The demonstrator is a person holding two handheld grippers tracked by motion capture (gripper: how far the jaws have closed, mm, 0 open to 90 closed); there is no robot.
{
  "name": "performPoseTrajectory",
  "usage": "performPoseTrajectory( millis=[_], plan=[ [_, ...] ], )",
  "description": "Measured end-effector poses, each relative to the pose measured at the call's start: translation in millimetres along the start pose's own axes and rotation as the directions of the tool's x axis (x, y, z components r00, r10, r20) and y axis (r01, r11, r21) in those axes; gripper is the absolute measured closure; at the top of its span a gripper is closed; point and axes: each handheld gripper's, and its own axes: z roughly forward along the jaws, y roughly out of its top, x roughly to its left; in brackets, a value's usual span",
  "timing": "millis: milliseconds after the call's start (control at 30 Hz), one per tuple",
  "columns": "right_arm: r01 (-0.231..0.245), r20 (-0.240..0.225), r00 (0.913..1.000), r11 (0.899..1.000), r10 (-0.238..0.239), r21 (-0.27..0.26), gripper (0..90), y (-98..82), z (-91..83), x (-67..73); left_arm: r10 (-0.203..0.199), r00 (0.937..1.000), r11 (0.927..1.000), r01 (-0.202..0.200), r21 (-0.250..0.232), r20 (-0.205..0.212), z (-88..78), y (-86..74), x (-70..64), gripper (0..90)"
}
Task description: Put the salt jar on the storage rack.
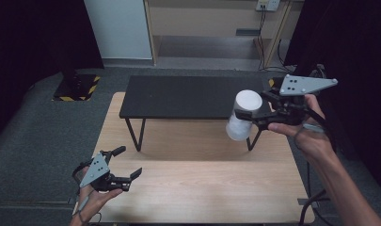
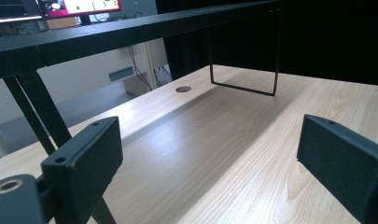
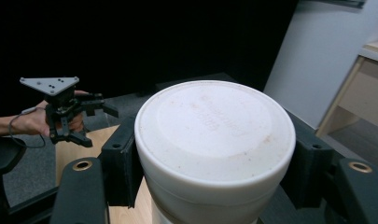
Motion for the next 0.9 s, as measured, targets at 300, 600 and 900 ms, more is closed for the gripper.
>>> performPoseTrajectory(
  millis=[300,600,900],
  plan=[
    [-0.006,-0.002,1.0000,1.000,0.006,0.010,33.6,15.4,41.7,-12.4,-0.004,1.0000,1.0000,0.004,0.000,0.000,-0.1,-0.3,0.3,5.6],
    [-0.017,0.108,0.9940,1.000,0.015,0.018,33.6,30.2,87.4,-40.0,-0.007,1.0000,1.0000,0.007,0.001,-0.003,-1.0,-1.0,1.0,5.6],
    [-0.042,0.208,0.9776,0.998,0.033,0.037,33.6,35.9,127.8,-73.4,-0.010,0.9999,0.9999,0.010,0.001,-0.005,-1.7,-1.8,1.6,5.6]
  ],
)
